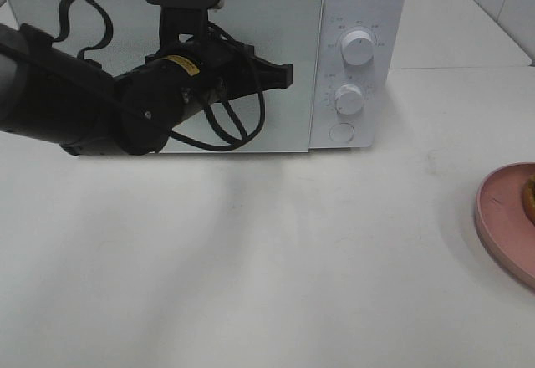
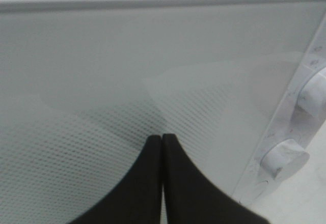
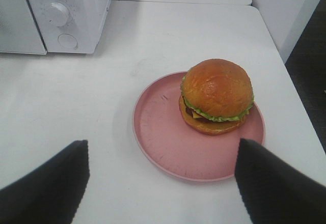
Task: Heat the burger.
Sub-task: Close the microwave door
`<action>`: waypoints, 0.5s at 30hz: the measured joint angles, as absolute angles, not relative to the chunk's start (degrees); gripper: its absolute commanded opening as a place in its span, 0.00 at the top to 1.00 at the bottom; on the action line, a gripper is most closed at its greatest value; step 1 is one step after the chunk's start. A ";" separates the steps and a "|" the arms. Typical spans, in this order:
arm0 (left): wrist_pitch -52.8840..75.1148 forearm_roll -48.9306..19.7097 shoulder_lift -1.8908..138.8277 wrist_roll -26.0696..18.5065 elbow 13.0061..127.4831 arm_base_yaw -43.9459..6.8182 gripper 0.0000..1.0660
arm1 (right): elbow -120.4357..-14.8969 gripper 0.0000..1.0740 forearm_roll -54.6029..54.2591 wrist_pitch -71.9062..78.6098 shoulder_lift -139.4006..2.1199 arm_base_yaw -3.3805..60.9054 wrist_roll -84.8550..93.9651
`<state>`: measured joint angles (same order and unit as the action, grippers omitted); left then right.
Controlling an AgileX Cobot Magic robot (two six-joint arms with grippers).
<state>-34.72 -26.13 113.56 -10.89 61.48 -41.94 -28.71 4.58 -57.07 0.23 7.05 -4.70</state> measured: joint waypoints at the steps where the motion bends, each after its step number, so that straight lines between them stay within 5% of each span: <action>1: -33.00 -26.18 114.48 -11.97 63.03 -42.11 1.00 | -28.71 0.29 4.58 -57.07 0.23 7.05 -4.70; 15: -31.46 -26.47 115.97 -13.35 65.55 -42.06 1.00 | -28.71 0.29 4.58 -57.07 0.23 7.05 -4.70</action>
